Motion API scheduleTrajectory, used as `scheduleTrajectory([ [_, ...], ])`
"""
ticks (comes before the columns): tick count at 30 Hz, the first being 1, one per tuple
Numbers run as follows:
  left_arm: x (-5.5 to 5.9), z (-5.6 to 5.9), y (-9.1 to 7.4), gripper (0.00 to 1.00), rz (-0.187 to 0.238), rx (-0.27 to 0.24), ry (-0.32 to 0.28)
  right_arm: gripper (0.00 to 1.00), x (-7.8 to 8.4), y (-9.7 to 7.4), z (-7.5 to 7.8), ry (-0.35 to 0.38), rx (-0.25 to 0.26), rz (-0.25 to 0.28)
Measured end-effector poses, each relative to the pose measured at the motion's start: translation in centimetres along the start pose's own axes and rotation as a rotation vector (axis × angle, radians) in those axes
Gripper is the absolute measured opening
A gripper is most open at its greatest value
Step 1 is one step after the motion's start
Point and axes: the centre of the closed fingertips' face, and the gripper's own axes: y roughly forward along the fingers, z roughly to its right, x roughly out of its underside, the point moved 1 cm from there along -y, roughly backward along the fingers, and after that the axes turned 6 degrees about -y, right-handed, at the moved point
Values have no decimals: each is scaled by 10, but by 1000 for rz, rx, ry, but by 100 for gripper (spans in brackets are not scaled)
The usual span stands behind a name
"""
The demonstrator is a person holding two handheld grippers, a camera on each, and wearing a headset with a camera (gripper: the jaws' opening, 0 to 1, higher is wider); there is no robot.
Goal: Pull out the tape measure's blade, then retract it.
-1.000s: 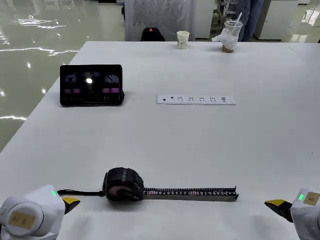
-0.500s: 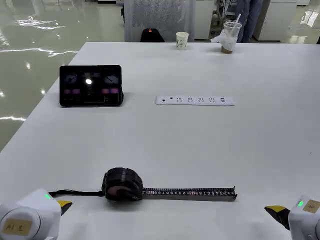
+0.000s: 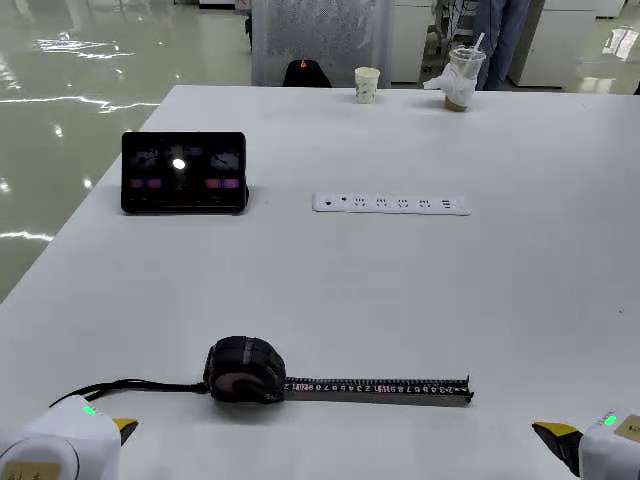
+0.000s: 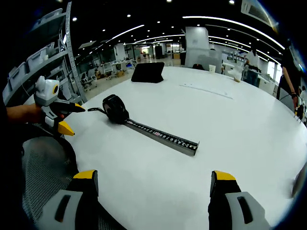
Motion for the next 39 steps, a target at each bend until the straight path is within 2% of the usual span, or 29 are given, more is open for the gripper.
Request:
scheduleTrajectory([
  [4,-1,0,-2,95,-3,-6,-16,98,0,0,-1,-14,6,-10],
  [10,-3,0,-5,99,7,-31,-28,98,0,-1,1,4,29,-7],
  [23,-4,11,-4,99,3,-20,-45,98,3,-3,-6,21,15,-15],
  [39,-2,13,-3,99,-4,-27,-42,98,3,-4,-6,11,12,-23],
])
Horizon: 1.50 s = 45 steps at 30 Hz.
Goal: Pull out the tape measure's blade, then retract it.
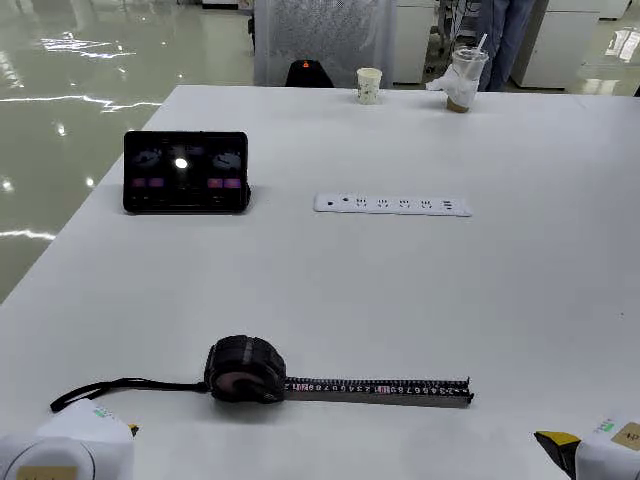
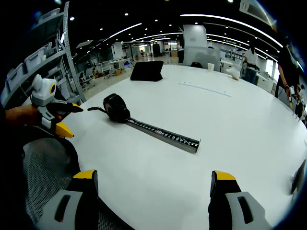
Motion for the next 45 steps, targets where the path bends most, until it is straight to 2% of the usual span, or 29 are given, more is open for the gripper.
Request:
scheduleTrajectory([
  [8,-2,-1,0,99,9,-10,-1,98,-2,0,-1,-7,-8,9],
  [19,-5,0,5,99,22,-21,-12,96,-4,1,-9,-36,-73,42],
  [26,-6,-5,8,99,29,-45,-41,94,-2,3,-4,-75,-110,54],
  [34,-6,-8,16,99,19,-64,-55,92,-2,4,-3,-109,-146,62],
  [41,-8,-8,22,99,20,-65,-63,86,-4,6,0,-158,-170,77],
  [45,-12,-9,25,99,25,-73,-62,81,-3,10,4,-200,-182,61],
])
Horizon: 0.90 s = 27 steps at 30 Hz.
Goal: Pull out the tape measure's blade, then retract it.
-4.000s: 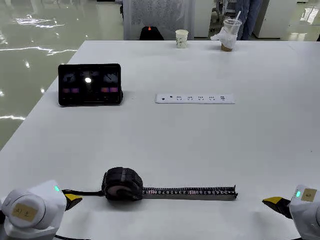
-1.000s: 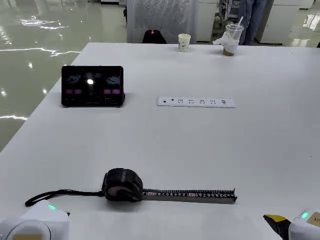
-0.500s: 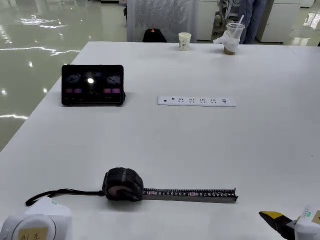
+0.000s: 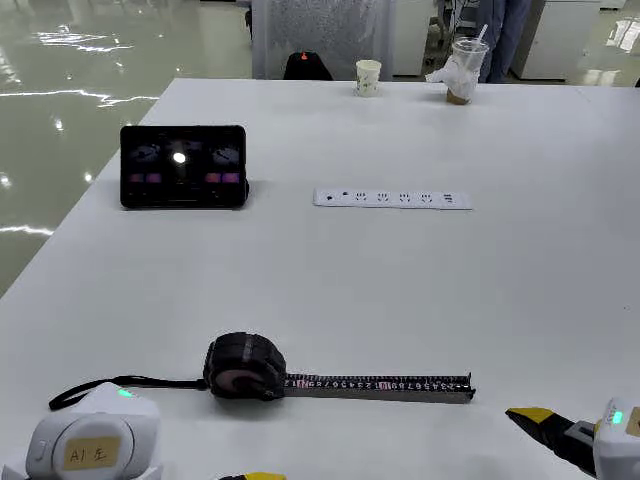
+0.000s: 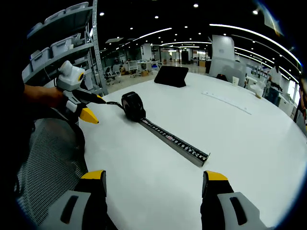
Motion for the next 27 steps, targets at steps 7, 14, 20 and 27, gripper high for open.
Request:
scheduleTrajectory([
  [7,-5,1,5,98,7,2,-1,75,2,4,7,-62,-26,-14],
  [14,-10,2,11,97,9,4,0,68,3,8,15,-96,-47,-26],
  [20,-15,3,18,97,11,3,8,64,5,10,22,-131,-59,-35],
  [27,-24,4,28,96,18,4,10,58,7,12,33,-151,-68,-43],
])
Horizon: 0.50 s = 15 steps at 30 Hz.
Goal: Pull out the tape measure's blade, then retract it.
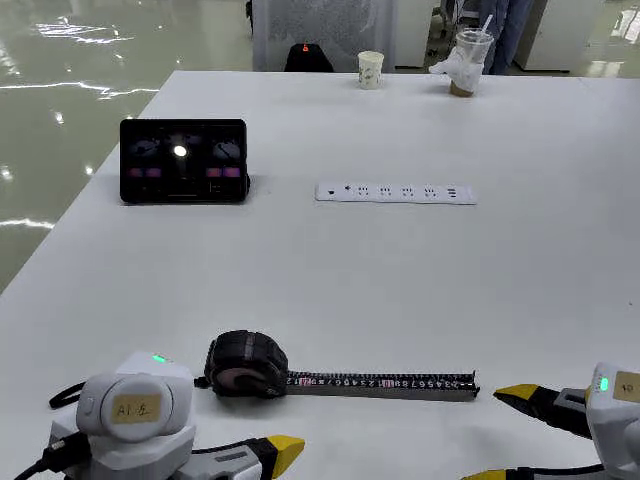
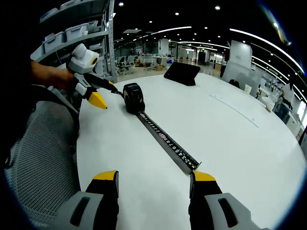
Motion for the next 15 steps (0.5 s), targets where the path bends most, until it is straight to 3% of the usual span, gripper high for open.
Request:
scheduleTrajectory([
  [15,-8,-5,12,92,5,-15,-47,49,9,8,26,-79,-16,-45],
])
